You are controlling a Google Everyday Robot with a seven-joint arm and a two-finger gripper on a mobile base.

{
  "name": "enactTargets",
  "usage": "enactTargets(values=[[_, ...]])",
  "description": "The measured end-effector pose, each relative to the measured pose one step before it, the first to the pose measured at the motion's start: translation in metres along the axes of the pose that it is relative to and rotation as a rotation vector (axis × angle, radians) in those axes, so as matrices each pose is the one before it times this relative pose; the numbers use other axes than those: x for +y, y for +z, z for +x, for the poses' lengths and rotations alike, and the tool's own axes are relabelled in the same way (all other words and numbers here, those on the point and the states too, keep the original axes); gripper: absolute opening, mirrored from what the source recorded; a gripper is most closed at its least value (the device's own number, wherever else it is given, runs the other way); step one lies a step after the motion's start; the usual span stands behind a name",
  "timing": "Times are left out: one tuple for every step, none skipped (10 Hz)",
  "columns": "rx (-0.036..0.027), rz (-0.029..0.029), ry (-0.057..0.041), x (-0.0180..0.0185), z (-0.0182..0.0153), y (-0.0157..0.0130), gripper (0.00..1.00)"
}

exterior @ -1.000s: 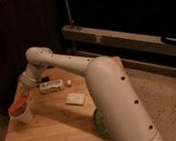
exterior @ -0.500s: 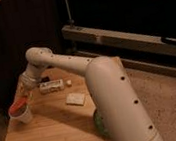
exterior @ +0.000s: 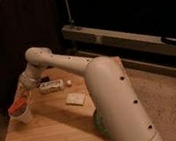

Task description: Place the pepper in the ceramic cup

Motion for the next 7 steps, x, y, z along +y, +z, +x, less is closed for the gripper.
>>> enactTargets(values=[[-0.00147,0.00158,-0.00213,-0.00014,0.00014,-0.00073,0.68],[-0.00225,0.00081,-0.00282,-0.00011,-0.00018,-0.00139,0.77],[-0.00035,0.00057,-0.00208,0.00008,0.00043,-0.00162,0.8],[0.00007,0.00011,-0.0033,-0.00018,-0.00011,-0.00215,0.8],[-0.00253,-0.00217,-0.00428,0.00018,-0.00004,-0.00157,0.8],[-0.0063,-0.00485,-0.00728,0.0004,0.00078,-0.00303,0.78],[0.00493,0.00242,0.00232,0.00049,0.00082,0.00032,0.71]])
